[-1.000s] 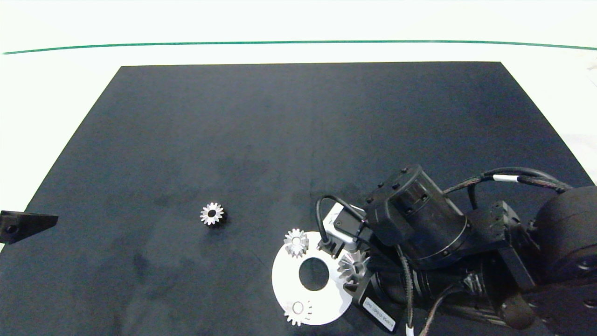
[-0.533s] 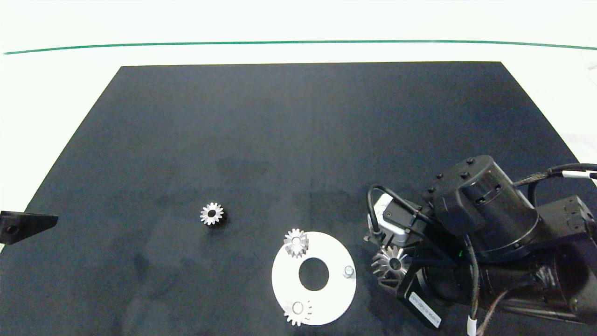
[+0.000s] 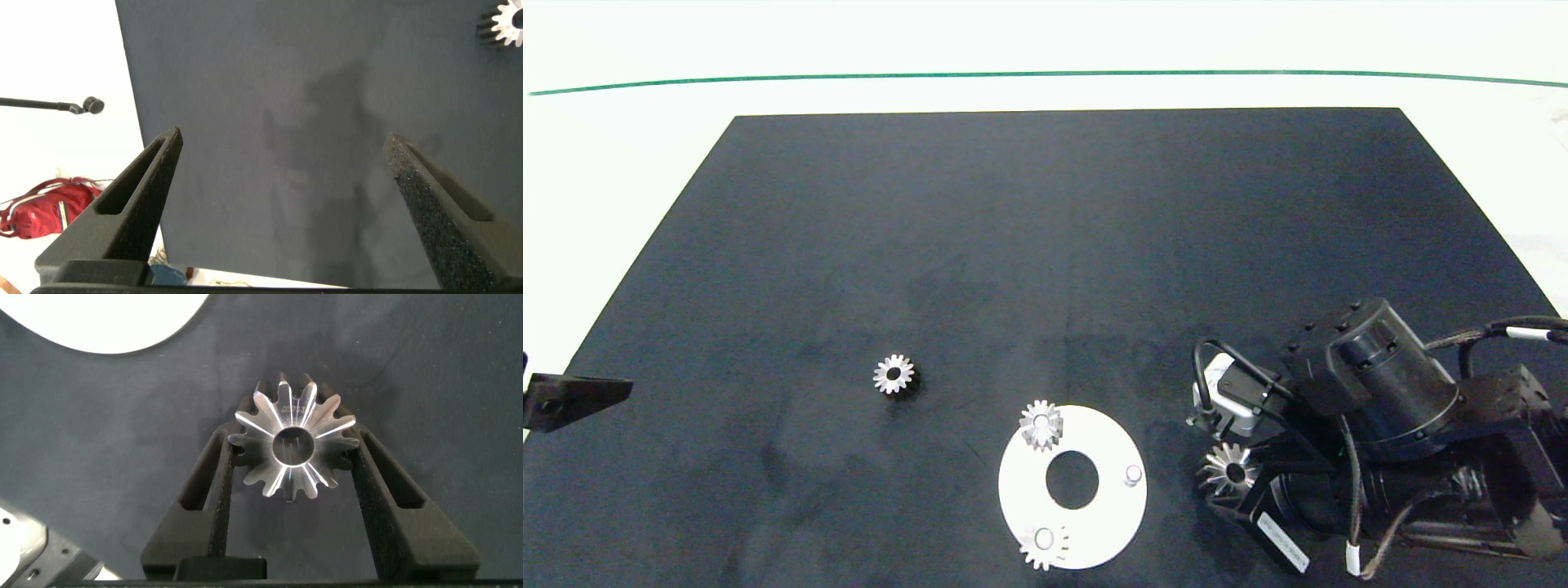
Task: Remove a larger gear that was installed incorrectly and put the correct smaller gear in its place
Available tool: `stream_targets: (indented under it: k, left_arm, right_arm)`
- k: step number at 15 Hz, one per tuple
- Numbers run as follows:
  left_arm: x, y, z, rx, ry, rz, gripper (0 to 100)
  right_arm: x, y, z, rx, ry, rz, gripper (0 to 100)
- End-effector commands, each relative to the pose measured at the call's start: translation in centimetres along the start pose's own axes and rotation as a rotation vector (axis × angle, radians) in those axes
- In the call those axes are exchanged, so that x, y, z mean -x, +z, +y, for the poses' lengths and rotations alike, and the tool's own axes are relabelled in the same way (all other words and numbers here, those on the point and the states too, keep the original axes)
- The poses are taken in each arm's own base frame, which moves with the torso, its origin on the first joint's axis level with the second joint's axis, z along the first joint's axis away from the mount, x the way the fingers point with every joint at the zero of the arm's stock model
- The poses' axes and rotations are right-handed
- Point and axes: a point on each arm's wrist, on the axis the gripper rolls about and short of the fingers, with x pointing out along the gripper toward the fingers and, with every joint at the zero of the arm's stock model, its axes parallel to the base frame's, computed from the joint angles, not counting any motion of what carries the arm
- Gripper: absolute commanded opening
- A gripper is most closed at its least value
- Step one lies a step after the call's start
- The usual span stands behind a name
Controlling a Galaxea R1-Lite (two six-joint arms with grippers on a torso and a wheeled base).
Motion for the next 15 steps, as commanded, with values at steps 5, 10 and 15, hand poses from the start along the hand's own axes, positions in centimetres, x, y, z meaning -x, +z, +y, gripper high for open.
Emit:
stream_targets:
  k: [5, 10, 15]
  left_arm:
    - [-0.1, -0.1, 0.0, -0.001, 0.0, 0.007, 100]
    - [-0.7, 0.6, -0.5, 0.012, -0.032, -0.024, 100]
    - [-0.7, 3.3, -3.1, 0.039, -0.174, -0.148, 100]
  right_arm:
    - [-0.5, -0.1, 0.1, 0.002, -0.003, 0.012, 100]
    - [5.2, -1.2, -1.4, -0.042, -0.082, -0.146, 100]
    - [13.8, -7.1, -4.5, -0.21, -0.335, -0.349, 100]
